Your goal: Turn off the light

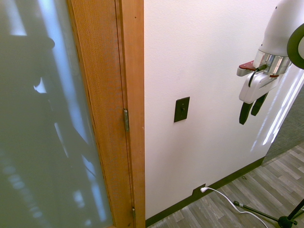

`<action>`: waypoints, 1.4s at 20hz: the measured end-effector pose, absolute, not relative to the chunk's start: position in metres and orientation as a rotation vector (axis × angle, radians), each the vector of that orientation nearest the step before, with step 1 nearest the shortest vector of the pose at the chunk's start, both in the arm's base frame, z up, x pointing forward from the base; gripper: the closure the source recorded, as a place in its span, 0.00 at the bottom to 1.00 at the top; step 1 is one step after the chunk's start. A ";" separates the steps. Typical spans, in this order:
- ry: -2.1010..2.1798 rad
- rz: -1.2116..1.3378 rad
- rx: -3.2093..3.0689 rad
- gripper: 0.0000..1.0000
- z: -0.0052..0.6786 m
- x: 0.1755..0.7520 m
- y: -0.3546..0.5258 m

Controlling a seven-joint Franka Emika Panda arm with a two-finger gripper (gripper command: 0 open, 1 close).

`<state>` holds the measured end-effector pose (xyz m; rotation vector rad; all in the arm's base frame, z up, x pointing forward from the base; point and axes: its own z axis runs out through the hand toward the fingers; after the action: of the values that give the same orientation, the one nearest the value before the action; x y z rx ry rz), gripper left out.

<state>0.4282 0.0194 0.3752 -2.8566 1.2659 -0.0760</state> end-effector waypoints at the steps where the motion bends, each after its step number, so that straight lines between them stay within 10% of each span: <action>1: 1.266 -0.074 -2.857 0.00 0.375 0.428 0.019; 21: 1.408 -0.549 -2.664 0.00 0.359 0.556 0.073; 22: 1.413 -0.551 -2.660 1.00 0.357 0.562 0.075; 28: 1.438 -0.552 -2.653 1.00 0.353 0.585 0.087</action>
<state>0.5845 0.0866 0.3532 -2.6531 1.4377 -0.5516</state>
